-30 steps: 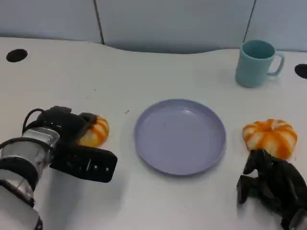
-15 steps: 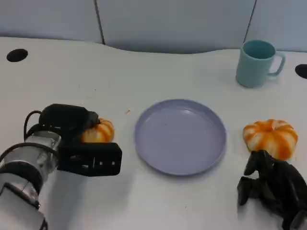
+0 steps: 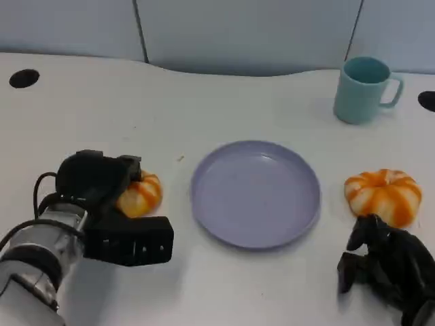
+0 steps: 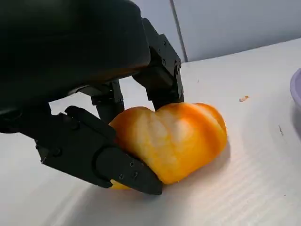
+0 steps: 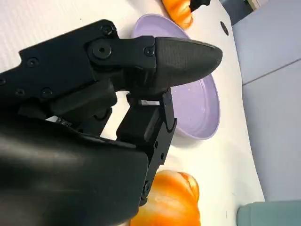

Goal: Grasp the bread from the table and place it into the plate.

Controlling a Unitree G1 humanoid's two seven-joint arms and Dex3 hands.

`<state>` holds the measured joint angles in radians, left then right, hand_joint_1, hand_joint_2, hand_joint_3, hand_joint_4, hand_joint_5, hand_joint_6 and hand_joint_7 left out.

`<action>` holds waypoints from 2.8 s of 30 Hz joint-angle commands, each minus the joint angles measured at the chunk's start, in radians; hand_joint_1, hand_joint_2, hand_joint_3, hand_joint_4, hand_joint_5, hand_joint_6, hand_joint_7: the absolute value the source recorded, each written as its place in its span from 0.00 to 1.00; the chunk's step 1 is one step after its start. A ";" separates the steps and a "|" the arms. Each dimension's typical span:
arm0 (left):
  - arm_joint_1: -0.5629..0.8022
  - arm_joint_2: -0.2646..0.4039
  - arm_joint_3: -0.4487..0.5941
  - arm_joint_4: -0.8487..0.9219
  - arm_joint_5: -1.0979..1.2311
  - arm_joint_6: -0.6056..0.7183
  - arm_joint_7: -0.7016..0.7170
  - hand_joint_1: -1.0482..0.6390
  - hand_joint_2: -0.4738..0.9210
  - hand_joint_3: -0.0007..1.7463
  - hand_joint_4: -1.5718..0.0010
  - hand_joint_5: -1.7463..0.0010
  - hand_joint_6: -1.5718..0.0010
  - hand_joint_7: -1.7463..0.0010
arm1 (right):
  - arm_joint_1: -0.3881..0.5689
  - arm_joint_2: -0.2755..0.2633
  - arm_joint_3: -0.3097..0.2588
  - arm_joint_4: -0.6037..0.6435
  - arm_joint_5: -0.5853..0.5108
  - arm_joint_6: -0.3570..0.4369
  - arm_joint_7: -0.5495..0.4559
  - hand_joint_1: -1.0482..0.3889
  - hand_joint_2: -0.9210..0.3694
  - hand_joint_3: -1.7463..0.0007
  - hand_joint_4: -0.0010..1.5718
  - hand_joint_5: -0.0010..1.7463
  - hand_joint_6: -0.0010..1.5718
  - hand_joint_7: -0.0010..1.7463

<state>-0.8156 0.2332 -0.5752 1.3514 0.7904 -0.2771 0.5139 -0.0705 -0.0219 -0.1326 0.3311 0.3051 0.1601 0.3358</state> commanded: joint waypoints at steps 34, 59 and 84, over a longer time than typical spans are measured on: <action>-0.258 -0.110 -0.099 -0.060 0.067 -0.437 0.025 0.41 0.80 0.47 0.44 0.00 0.54 0.00 | 0.013 -0.001 0.003 0.033 -0.014 0.011 -0.012 0.43 0.00 0.70 0.74 0.85 0.69 0.80; -0.257 -0.165 -0.085 -0.027 -0.004 -0.358 -0.332 0.34 0.98 0.11 0.63 0.59 0.51 0.97 | 0.028 0.014 0.010 0.021 -0.003 -0.001 -0.010 0.42 0.00 0.71 0.73 0.84 0.69 0.78; -0.215 -0.121 0.040 -0.067 -0.132 -0.367 -0.470 0.12 1.00 0.14 1.00 0.83 0.91 0.98 | 0.023 0.002 0.010 0.029 -0.007 -0.006 -0.004 0.42 0.00 0.70 0.73 0.86 0.68 0.80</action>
<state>-1.0545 0.0769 -0.5829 1.3001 0.7119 -0.6084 0.0417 -0.0660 -0.0098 -0.1205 0.3352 0.3038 0.1341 0.3376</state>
